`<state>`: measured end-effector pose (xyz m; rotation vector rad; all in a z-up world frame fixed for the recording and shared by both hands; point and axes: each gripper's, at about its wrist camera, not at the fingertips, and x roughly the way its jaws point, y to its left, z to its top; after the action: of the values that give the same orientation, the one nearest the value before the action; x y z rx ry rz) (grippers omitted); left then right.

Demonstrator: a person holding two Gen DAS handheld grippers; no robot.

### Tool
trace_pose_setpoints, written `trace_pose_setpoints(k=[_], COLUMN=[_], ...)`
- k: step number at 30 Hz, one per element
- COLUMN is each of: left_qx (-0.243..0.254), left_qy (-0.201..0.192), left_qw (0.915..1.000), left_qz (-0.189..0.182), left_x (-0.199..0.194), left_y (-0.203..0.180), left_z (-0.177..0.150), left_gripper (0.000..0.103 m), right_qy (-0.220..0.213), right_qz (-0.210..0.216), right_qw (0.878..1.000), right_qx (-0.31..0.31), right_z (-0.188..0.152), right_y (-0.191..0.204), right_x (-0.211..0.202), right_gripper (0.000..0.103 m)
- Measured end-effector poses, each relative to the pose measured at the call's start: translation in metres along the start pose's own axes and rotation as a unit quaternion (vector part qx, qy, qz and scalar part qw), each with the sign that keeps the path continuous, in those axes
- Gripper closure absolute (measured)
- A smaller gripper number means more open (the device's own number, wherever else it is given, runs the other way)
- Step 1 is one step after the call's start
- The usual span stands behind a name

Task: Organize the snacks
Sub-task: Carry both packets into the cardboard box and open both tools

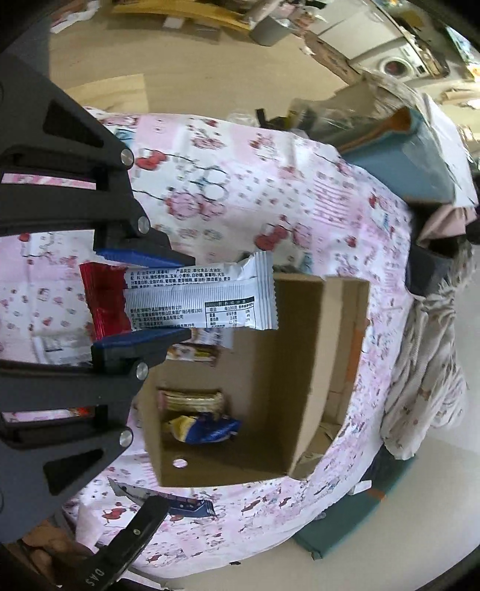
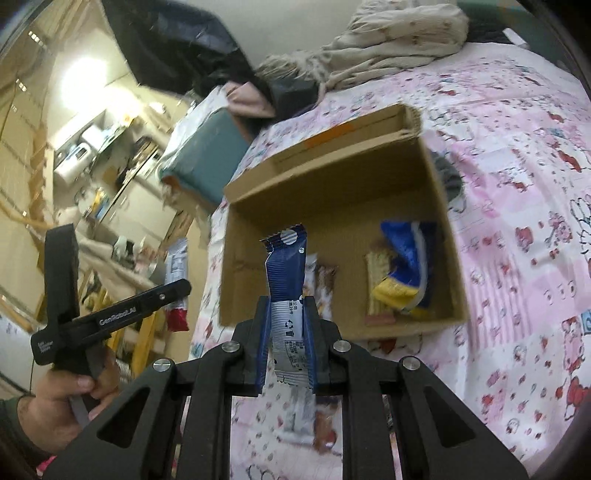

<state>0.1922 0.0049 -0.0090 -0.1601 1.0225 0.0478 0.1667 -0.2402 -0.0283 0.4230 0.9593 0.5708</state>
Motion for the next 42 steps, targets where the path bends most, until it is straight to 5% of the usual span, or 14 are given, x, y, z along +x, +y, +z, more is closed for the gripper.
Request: trace_pose_setpoints(k=[13,20,42], left_qx=[0.045,0.022,0.043], left_qy=[-0.01,-0.008,0.012], left_qw=[0.9989,0.9997,0.999], left_qz=[0.002,0.005,0.007], left_x=[0.048,0.073,0.098], left_y=[-0.033,-0.023,-0.031], left_z=[0.017,0.024,0.014], left_gripper=[0.076,0.076,0.076], right_qy=[0.009,0.026,0.068], right_qz=[-0.053,-0.073,-0.08], right_qw=[0.998,0.997,0.994], right_qx=[0.012,0.022,0.02], right_z=[0.025,0.035,0.034], right_y=[-0.024,-0.039,-0.041], right_x=[0.026,0.054,0.084], right_gripper=[0.085,0.085,0.084])
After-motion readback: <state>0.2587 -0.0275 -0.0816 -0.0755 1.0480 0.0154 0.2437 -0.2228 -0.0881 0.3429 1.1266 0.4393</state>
